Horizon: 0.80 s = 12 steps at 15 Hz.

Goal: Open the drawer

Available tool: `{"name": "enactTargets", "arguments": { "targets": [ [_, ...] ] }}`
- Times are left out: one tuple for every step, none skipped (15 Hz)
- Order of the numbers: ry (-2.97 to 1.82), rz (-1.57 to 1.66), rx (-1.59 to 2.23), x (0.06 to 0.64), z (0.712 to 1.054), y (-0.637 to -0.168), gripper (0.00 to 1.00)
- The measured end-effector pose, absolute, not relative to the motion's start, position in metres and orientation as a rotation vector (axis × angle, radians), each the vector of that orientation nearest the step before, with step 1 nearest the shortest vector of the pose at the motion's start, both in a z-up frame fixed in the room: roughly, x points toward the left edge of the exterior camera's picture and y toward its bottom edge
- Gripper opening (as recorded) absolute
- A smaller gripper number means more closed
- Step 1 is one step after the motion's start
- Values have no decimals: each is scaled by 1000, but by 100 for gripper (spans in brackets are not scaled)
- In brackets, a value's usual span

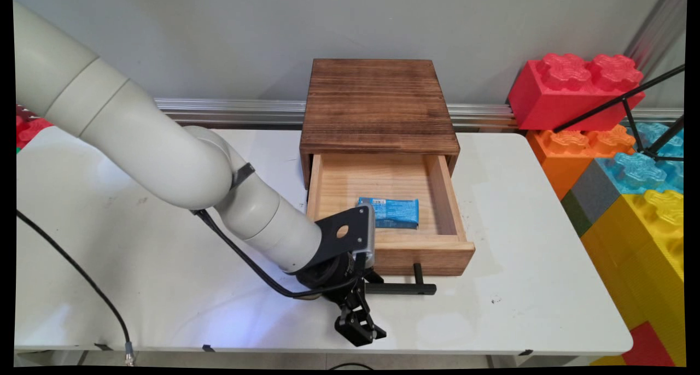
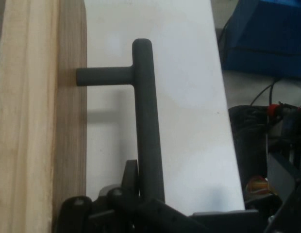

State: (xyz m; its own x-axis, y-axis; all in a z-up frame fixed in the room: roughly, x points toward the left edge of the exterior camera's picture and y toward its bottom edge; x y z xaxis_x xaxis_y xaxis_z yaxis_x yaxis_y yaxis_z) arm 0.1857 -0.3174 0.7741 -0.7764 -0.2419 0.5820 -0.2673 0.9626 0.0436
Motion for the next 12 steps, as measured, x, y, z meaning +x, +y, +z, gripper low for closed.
{"name": "enactTargets", "arguments": {
  "targets": [
    [-2494,53,358,186,774,-316,100],
    [-2493,50,358,186,774,-315,100],
    [-2493,47,358,186,775,-313,100],
    [-2492,45,359,187,775,-311,100],
    [-2491,42,358,187,776,-310,100],
    [-2489,40,357,188,777,-309,100],
    [-2486,39,358,188,778,-307,100],
    [-2483,37,357,189,780,-306,100],
    [-2480,35,356,189,782,-305,100],
    [-2477,34,355,190,783,-304,100],
    [-2474,32,355,191,785,-302,100],
    [-2470,31,354,192,788,-301,100]
  ]
}}
